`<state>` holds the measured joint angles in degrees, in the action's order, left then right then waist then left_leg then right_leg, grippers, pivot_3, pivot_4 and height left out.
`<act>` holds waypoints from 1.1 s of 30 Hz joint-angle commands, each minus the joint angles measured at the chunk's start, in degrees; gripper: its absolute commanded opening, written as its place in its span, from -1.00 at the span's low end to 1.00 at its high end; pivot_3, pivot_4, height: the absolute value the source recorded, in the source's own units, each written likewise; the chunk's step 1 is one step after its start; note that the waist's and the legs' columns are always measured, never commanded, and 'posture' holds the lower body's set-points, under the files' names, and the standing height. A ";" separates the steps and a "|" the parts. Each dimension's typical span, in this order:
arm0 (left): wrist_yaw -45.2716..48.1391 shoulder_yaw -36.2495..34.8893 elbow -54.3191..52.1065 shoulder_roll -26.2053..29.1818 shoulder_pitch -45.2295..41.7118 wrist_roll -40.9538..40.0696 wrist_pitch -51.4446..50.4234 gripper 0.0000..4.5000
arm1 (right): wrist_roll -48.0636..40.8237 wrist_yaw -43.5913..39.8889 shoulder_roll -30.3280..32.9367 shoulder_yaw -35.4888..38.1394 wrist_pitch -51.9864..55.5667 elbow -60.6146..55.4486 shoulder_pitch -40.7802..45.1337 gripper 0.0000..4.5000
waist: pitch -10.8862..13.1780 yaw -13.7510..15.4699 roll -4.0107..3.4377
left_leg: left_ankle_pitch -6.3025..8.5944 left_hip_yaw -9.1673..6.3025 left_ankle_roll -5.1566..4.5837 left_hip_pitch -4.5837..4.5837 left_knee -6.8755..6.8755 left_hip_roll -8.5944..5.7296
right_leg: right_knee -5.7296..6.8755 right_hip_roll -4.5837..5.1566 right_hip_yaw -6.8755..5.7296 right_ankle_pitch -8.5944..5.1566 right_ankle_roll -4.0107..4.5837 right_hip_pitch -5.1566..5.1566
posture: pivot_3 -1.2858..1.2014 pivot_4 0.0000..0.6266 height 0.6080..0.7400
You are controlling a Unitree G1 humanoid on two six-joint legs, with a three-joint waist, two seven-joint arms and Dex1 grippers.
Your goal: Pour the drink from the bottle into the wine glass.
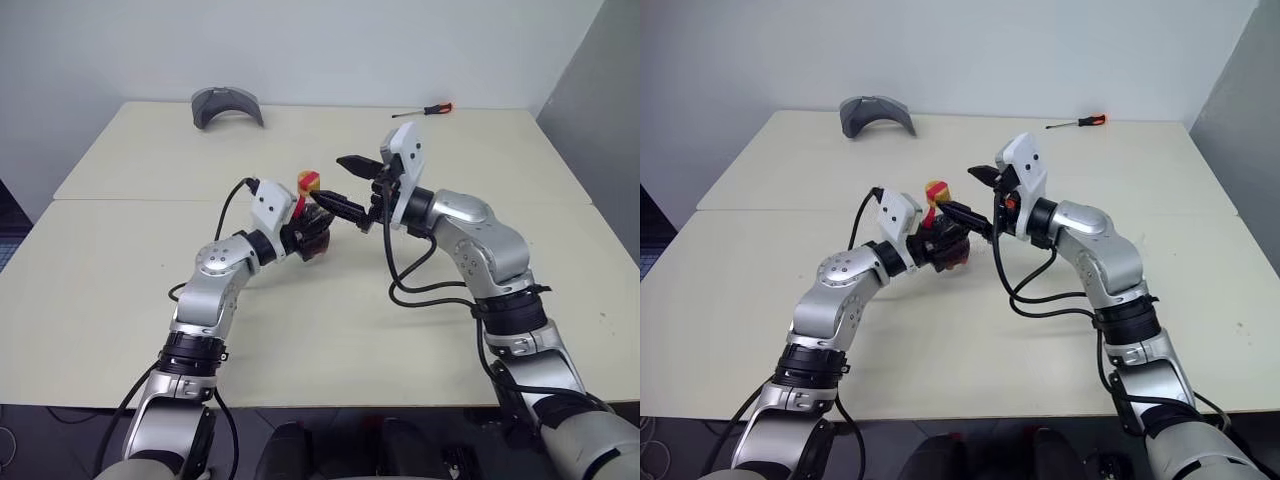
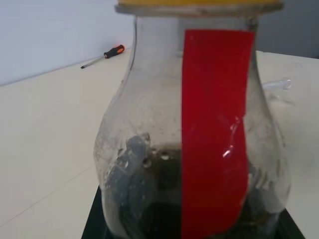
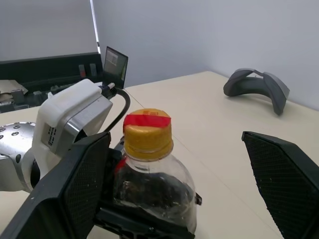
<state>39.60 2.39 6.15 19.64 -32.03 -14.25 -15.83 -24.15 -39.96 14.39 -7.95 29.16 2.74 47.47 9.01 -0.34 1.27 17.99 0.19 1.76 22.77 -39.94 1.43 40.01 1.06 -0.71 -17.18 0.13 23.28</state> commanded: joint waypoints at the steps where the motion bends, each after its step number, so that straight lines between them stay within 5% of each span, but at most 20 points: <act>1: 0.92 0.26 -2.61 -0.56 -1.84 -0.66 1.51 -0.37 | -0.71 -0.48 -0.56 1.68 -0.30 -1.15 2.27 1.00 | 0.00 0.00 0.00 | 0.00 0.00 0.00 0.00 0.00 0.00 | 0.00 0.00 0.00 0.00 0.00 0.00 | 0.03 -0.52 1.00; 13: 1.27 0.62 -2.01 -2.08 -2.54 -0.51 1.55 -0.37 | -1.76 -1.38 -1.80 2.29 2.05 -0.10 3.69 1.00 | 0.00 -0.01 0.00 | 0.00 0.00 0.00 0.01 0.00 0.00 | 0.00 0.00 0.00 0.00 0.00 0.01 | 0.03 -0.52 1.00; 16: 1.57 0.63 -1.76 -2.15 -2.90 -0.47 1.57 -0.37 | -1.89 -1.92 -1.78 2.19 2.54 -0.32 3.65 0.74 | 0.00 0.00 0.00 | 0.00 0.00 0.00 0.01 0.00 0.00 | 0.00 0.00 0.00 0.00 0.00 0.01 | 0.03 -0.52 1.00; 24: 1.63 0.83 -1.50 -2.41 -2.97 -0.41 1.79 -0.37 | -2.97 -1.60 -1.85 3.27 3.86 -0.48 3.96 -0.45 | 0.00 -0.01 0.00 | 0.00 0.00 0.00 0.01 0.00 0.00 | 0.00 0.00 0.00 0.00 0.00 0.01 | 0.03 -0.52 1.00; 33: 3.08 1.08 -8.09 -1.17 0.29 -2.82 -2.23 -0.37 | -8.50 -6.43 -1.63 4.97 8.16 -2.21 5.08 -0.45 | 0.01 -0.04 -0.02 | 0.00 -0.01 0.00 0.02 0.01 0.01 | -0.01 0.00 0.00 0.00 0.00 0.01 | 0.03 -0.52 1.00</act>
<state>41.06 3.17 3.04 18.21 -31.79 -15.13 -17.55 -28.36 -43.47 13.03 -5.50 37.00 3.65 49.97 9.02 -0.38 1.25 17.99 0.19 1.75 22.80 -39.93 1.43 39.99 1.06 -0.71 -17.18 0.13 23.30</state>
